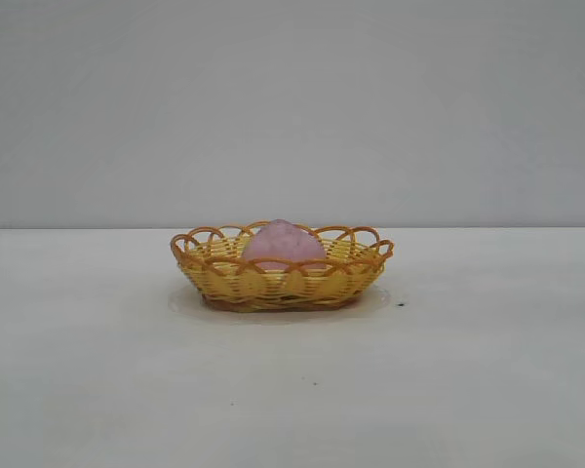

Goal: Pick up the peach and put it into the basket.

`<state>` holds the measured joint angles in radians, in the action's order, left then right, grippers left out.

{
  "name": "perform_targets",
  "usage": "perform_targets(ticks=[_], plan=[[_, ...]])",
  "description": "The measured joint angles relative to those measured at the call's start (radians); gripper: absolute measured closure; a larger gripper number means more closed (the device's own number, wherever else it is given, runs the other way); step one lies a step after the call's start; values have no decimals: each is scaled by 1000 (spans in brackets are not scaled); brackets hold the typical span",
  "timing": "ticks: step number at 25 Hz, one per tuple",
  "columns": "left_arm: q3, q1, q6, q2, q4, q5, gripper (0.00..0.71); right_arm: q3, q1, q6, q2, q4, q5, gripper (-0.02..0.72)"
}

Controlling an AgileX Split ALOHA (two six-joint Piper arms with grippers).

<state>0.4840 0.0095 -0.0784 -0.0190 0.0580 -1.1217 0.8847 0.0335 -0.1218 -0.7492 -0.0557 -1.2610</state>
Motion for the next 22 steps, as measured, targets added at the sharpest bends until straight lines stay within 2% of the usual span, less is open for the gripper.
perform_targets(ticks=[8, 14, 22], plan=[[0, 0, 0, 0, 0, 0, 330, -226, 0, 2, 369, -16, 2, 395], [0, 0, 0, 0, 0, 0, 330, -375, 0, 2, 562, -29, 100, 395], [0, 0, 0, 0, 0, 0, 330, -396, -8, 2, 653, -31, 119, 395]])
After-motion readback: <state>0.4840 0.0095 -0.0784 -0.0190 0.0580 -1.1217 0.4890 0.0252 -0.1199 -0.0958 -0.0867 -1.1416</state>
